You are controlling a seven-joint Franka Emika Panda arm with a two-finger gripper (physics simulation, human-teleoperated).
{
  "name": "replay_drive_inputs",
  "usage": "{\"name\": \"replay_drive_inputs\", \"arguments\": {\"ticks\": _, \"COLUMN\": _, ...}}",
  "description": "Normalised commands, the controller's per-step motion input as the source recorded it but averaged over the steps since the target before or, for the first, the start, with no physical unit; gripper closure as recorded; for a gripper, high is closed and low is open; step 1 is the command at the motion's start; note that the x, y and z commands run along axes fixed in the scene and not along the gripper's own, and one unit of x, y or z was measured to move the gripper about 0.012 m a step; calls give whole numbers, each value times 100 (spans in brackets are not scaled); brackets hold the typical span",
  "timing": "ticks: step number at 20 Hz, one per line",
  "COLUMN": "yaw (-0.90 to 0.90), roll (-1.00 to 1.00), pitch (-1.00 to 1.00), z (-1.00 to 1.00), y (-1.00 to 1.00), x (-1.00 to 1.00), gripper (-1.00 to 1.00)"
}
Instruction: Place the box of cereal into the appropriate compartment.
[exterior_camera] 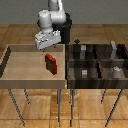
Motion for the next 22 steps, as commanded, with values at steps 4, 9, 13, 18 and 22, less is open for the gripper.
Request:
{"name": "replay_drive_inputs", "arguments": {"ticks": 4, "yaw": 0, "roll": 0, "pitch": 0, "z": 0, "y": 0, "x": 50, "gripper": -100}}
{"name": "replay_drive_inputs", "arguments": {"ticks": 9, "yaw": 0, "roll": 0, "pitch": 0, "z": 0, "y": 20, "x": 0, "gripper": -100}}
{"name": "replay_drive_inputs", "arguments": {"ticks": 13, "yaw": 0, "roll": 0, "pitch": 0, "z": 0, "y": 0, "x": 0, "gripper": -100}}
{"name": "replay_drive_inputs", "arguments": {"ticks": 18, "yaw": 0, "roll": 0, "pitch": 0, "z": 0, "y": -20, "x": 20, "gripper": -100}}
{"name": "replay_drive_inputs", "arguments": {"ticks": 22, "yaw": 0, "roll": 0, "pitch": 0, "z": -50, "y": 0, "x": 0, "gripper": -100}}
